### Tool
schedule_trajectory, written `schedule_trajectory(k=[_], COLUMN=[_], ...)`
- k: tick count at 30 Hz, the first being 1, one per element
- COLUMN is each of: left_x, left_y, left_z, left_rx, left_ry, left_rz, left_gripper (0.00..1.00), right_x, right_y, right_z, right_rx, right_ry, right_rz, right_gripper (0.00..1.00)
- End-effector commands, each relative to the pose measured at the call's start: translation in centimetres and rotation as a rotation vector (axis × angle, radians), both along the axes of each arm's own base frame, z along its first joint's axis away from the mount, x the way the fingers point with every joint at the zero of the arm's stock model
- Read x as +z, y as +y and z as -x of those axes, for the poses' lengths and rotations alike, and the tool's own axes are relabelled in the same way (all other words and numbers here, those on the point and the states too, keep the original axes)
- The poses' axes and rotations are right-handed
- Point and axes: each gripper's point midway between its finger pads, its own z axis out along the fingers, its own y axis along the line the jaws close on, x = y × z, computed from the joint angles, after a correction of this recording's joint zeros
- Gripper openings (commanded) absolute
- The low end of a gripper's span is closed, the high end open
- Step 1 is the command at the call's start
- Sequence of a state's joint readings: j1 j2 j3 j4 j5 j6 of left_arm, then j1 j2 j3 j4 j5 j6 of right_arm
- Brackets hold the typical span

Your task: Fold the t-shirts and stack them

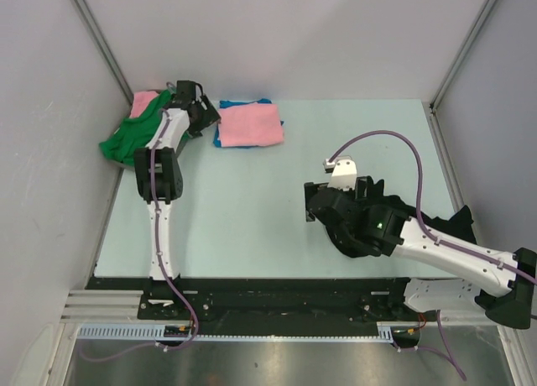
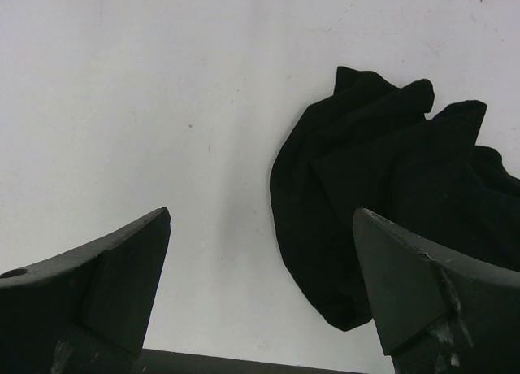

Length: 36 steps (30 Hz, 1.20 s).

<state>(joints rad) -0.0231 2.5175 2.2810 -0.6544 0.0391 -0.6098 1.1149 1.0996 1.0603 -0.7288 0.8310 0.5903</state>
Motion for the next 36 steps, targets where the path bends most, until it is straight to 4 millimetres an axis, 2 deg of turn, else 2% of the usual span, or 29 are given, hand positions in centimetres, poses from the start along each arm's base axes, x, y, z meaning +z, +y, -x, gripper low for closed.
schedule_trajectory(k=[1,6,7,9,11,14,20,24,26,28,29,31,32,33,34,35,36], left_x=[2.6,4.7,5.1,6.2,6.8,6.5,6.9,6.3,5.1,4.6,4.0,3.9,4.1,4.0,3.8,2.3,4.5], left_y=[5.9,10.7,11.2,12.3,12.7,12.7,12.7,13.7,12.6,10.5,9.5,7.0,5.0,4.0,3.3,0.7,-0.6], left_z=[-0.8,-0.4,-0.3,-0.4,-0.4,-0.3,-0.6,-0.4,0.5,1.3,2.6,3.9,5.5,6.3,7.4,9.4,10.2], left_rx=[0.086,0.171,0.176,0.180,0.182,0.185,0.209,0.251,0.223,0.189,0.179,0.149,0.122,0.116,0.116,0.081,0.068], left_ry=[-0.064,-0.095,-0.097,-0.121,-0.129,-0.125,-0.144,-0.123,-0.109,-0.117,-0.123,-0.127,-0.133,-0.132,-0.121,-0.103,-0.152], left_rz=[-0.097,-0.166,-0.181,-0.192,-0.199,-0.173,-0.135,-0.123,-0.098,-0.070,-0.067,-0.066,-0.062,-0.051,-0.038,-0.016,0.030], left_gripper=[0.86,0.86,0.86,0.86,0.86,0.86,0.87,0.86,0.86,0.86,0.86,0.86,0.86,0.86,0.86,0.86,0.86], right_x=[-0.1,-3.3,-4.1,-6.1,-7.6,-10.3,-14.0,-15.0,-15.2,-15.7,-15.7,-16.5,-16.8,-17.1,-18.4,-18.8,-19.1], right_y=[-0.8,-2.1,-3.0,-3.1,-3.8,-3.4,-1.8,-1.7,-1.7,-1.4,-1.0,-0.6,-0.1,-0.1,-0.3,-0.6,-0.8], right_z=[-0.8,-1.6,-2.5,-2.5,-3.6,-4.2,-5.2,-5.0,-5.2,-5.6,-5.7,-6.0,-6.2,-6.4,-6.4,-6.6,-6.8], right_rx=[-0.059,-0.087,-0.118,-0.086,-0.104,-0.080,-0.055,-0.056,-0.053,-0.040,-0.021,-0.002,0.015,0.020,0.014,-0.001,-0.009], right_ry=[-0.027,0.066,0.097,0.185,0.227,0.319,0.407,0.425,0.422,0.420,0.425,0.437,0.448,0.456,0.485,0.483,0.483], right_rz=[0.029,0.072,0.067,0.054,0.042,0.042,0.051,0.073,0.091,0.098,0.086,0.100,0.103,0.126,0.161,0.184,0.196], right_gripper=[1.00,1.00,1.00,1.00,1.00,1.00,1.00,1.00,1.00,1.00,1.00,1.00,1.00,1.00,1.00,1.00,1.00])
